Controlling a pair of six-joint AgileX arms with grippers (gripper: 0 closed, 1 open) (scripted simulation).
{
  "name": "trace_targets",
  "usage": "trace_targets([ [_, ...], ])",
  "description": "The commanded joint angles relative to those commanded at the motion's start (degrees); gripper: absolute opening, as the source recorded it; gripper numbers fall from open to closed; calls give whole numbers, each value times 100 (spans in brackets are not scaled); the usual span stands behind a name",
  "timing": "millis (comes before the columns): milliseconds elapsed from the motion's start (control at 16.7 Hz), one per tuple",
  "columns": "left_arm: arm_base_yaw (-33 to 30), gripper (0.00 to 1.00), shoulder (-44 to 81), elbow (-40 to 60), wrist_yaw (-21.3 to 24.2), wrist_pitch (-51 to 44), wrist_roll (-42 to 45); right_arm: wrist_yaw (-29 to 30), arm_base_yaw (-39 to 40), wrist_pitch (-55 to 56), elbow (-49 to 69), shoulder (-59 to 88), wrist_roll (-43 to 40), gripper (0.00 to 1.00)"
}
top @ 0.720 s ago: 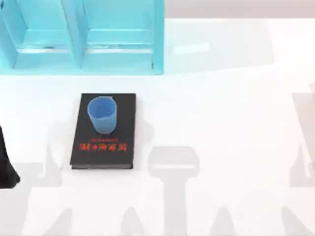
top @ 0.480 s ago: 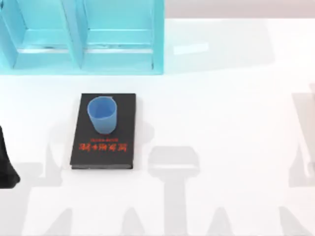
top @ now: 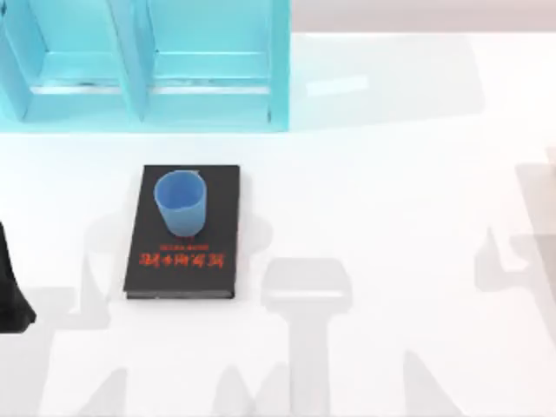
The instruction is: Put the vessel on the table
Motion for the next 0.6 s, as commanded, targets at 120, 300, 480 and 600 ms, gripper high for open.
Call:
trace_targets([
  [120,0,100,0,0,0,0,0,164,384,-496,935,956,354,100],
  [300,0,100,0,0,0,0,0,441,1020,-1314,2520,2532,961,100],
  [480,0,100,0,0,0,0,0,733,1694,-2172,4230,4195,1620,100],
  [600,0,100,0,0,0,0,0,930,2147,-2747,5393,5317,2070,100],
])
